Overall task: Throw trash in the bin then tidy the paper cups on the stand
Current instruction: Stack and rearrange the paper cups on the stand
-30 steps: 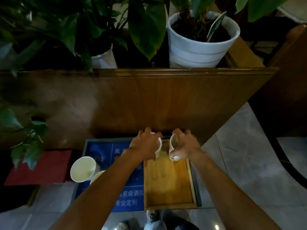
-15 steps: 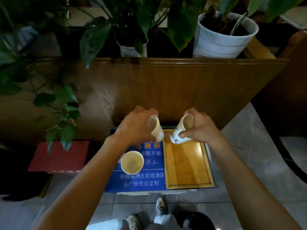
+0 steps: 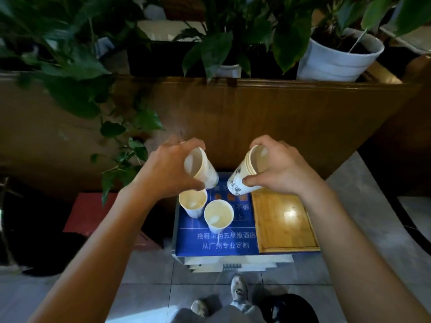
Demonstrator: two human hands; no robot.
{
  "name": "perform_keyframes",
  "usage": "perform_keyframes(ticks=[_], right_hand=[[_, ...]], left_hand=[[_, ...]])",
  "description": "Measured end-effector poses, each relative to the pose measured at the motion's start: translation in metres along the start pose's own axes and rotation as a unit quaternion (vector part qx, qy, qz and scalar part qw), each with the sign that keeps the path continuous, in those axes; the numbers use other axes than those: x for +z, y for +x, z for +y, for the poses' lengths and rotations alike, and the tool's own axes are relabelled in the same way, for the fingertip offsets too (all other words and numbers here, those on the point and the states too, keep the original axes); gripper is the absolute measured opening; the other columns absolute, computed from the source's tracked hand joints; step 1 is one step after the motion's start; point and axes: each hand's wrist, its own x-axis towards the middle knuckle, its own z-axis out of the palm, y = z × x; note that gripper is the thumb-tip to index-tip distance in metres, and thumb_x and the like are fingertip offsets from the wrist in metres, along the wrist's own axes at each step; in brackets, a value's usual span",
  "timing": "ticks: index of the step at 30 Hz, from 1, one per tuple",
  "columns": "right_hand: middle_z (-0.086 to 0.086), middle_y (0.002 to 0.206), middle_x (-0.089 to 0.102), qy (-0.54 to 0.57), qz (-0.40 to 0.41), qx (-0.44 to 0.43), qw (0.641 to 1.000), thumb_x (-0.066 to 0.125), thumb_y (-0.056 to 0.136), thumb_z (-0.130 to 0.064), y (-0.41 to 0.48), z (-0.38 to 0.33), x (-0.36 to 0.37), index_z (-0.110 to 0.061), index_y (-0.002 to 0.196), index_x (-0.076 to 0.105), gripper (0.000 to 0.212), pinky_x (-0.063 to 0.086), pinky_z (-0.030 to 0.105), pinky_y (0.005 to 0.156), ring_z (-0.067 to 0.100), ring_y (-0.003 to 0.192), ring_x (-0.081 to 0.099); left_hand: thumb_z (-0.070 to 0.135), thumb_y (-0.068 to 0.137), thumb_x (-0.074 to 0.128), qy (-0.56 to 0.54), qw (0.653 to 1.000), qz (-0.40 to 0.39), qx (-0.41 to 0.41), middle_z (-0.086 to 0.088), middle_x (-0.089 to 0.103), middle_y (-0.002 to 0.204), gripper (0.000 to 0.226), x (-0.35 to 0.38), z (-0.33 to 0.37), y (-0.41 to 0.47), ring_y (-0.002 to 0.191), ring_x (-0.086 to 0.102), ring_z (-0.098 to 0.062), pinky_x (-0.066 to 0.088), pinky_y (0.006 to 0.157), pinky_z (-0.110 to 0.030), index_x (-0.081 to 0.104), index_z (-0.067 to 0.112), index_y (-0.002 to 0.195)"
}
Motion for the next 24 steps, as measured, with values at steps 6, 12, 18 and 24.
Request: perform_keyframes(ticks=[6,12,18,24], right_hand=[[-0.004,0.112,0.049,-0.005,-0.018,-0.006,1.000,0.090,0.056,-0.042,-0.007,-0.021,0.029,-0.043,0.117,0.044,0.076,0.039,0.028,0.063,0.019,0.102,0.048],[-0.003,0.110,0.051,0.004,-0.042,0.019,0.999,0.090,0.052,-0.044,-0.004,-0.020,0.063,-0.046,0.112,0.044,0.076,0.036,0.029,0.061,0.018,0.098,0.050],[-0.004,0.106,0.049,-0.032,-0.061,0.044,0.997,0.091,0.048,-0.044,0.005,-0.010,0.095,-0.045,0.114,0.043,0.081,0.035,0.026,0.058,0.019,0.094,0.049],[0.009,0.118,0.053,-0.060,-0.128,0.055,0.988,0.087,0.052,-0.042,0.016,0.011,0.117,-0.036,0.128,0.044,0.087,0.045,0.033,0.076,0.031,0.107,0.056]], left_hand=[[0.047,0.047,0.087,0.017,0.999,-0.010,-0.026,-0.002,0.053,0.121,0.084,0.015,-0.034,-0.010,0.107,0.054,-0.024,0.046,0.085,-0.039,0.046,0.045,0.120],[0.043,0.049,0.088,0.001,0.998,-0.055,-0.044,-0.002,0.057,0.120,0.080,0.043,-0.055,-0.006,0.103,0.059,-0.025,0.054,0.080,-0.037,0.044,0.044,0.116],[0.044,0.050,0.088,0.011,0.996,-0.073,-0.039,-0.004,0.052,0.120,0.082,0.068,-0.066,0.000,0.102,0.059,-0.026,0.056,0.080,-0.039,0.045,0.040,0.120],[0.046,0.053,0.085,0.042,0.987,-0.139,-0.070,-0.004,0.051,0.128,0.083,0.093,-0.066,0.014,0.114,0.055,-0.028,0.050,0.084,-0.036,0.042,0.042,0.124]])
